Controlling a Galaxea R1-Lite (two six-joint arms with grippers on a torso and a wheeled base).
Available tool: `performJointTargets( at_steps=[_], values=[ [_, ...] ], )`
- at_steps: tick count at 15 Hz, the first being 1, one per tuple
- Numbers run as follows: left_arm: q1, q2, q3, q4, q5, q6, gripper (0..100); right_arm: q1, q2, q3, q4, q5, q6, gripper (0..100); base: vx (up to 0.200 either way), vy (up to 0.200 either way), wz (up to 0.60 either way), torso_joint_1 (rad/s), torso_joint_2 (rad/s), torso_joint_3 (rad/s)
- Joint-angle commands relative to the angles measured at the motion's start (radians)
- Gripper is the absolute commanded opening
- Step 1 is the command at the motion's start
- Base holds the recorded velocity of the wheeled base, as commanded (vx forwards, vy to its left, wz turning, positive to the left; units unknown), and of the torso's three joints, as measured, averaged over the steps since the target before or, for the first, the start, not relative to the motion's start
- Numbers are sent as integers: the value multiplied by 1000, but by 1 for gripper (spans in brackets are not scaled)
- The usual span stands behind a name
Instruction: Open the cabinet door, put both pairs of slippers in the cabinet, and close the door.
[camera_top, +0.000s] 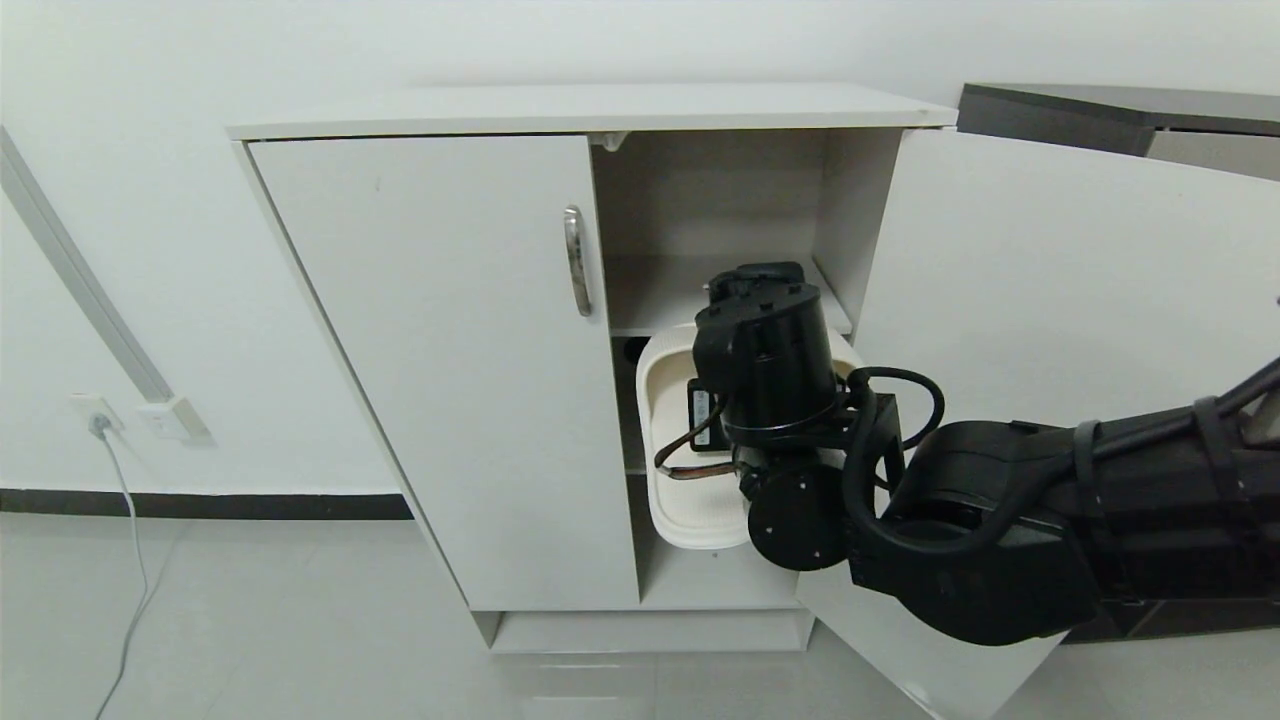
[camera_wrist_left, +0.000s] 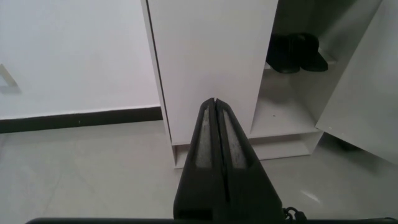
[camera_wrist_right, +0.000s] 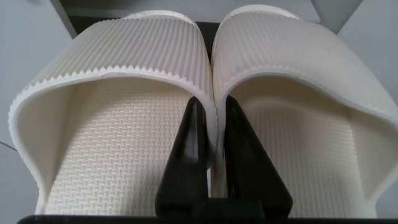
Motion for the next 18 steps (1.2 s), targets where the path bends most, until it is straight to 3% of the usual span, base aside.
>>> performJointTargets(
  at_steps=[1,9,18],
  values=[
    [0,1,0,0,0,0,0,-3,-9,-1,-1,1,1,0,0,0,0,0,0,0],
    [0,1,0,0,0,0,0,-16,-7,-19,-1,1,-7,0,0,0,0,0,0,0],
    [0,1,0,0,0,0,0,-17,-7,-31,-1,1,-16,0,200,0,0,0,0,5]
  ],
)
